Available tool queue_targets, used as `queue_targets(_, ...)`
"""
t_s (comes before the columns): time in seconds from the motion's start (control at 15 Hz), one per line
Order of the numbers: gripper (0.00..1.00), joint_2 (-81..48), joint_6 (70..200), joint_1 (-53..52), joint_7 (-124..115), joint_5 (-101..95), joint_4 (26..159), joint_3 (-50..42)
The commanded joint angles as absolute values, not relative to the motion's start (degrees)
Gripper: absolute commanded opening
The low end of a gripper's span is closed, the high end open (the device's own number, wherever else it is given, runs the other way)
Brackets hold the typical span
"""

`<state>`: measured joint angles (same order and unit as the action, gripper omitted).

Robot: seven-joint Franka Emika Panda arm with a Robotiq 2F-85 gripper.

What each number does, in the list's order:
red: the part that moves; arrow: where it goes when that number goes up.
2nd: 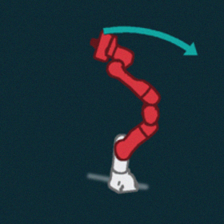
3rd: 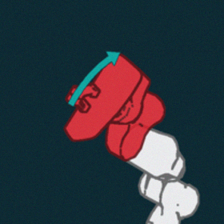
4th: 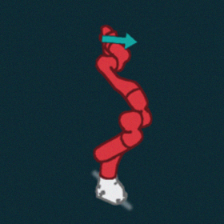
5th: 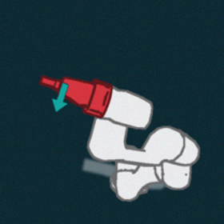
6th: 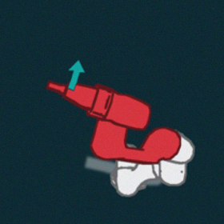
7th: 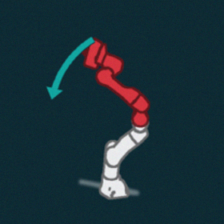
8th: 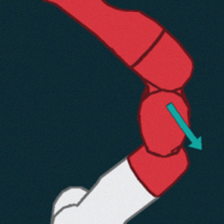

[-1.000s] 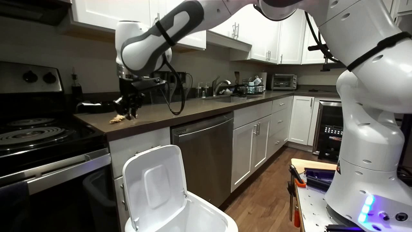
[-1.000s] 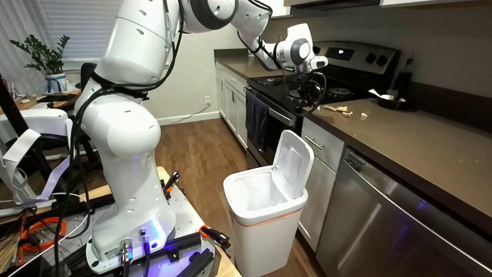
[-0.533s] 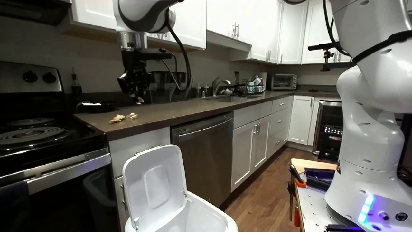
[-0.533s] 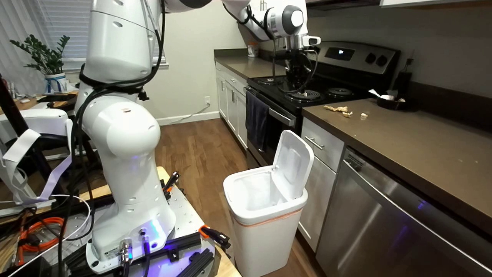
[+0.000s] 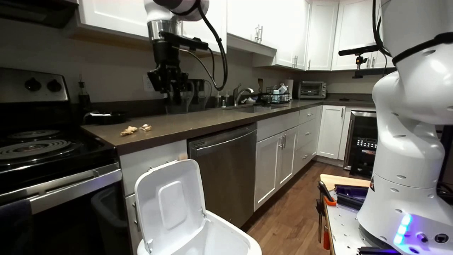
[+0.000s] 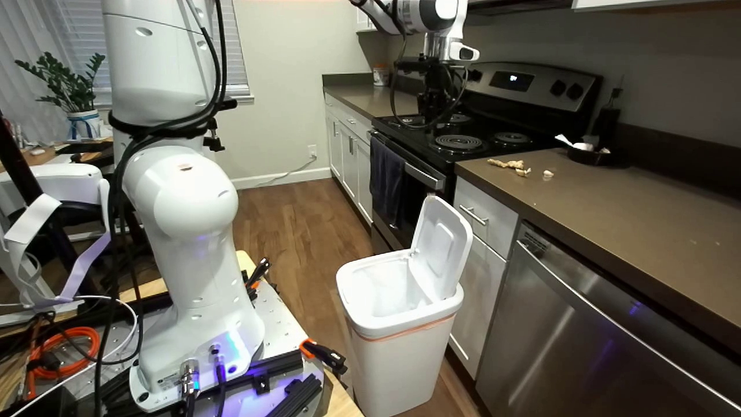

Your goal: Pick one piece of paper on the counter and throw it in the bin

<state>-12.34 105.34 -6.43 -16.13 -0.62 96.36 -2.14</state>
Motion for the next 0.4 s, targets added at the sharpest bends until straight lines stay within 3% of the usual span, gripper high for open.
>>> queue_targets(0.0,0.74,-9.28,104.26,-4.96,-15.92,0.95,99.63,-0.86)
queue_targets(0.27,0.98,-8.19,103.80,-4.89,-15.86,1.74,100.82,-0.49)
queue_targets(0.33,1.00,-8.00,103.48,-4.93,-16.21,1.62,101.05,-0.47)
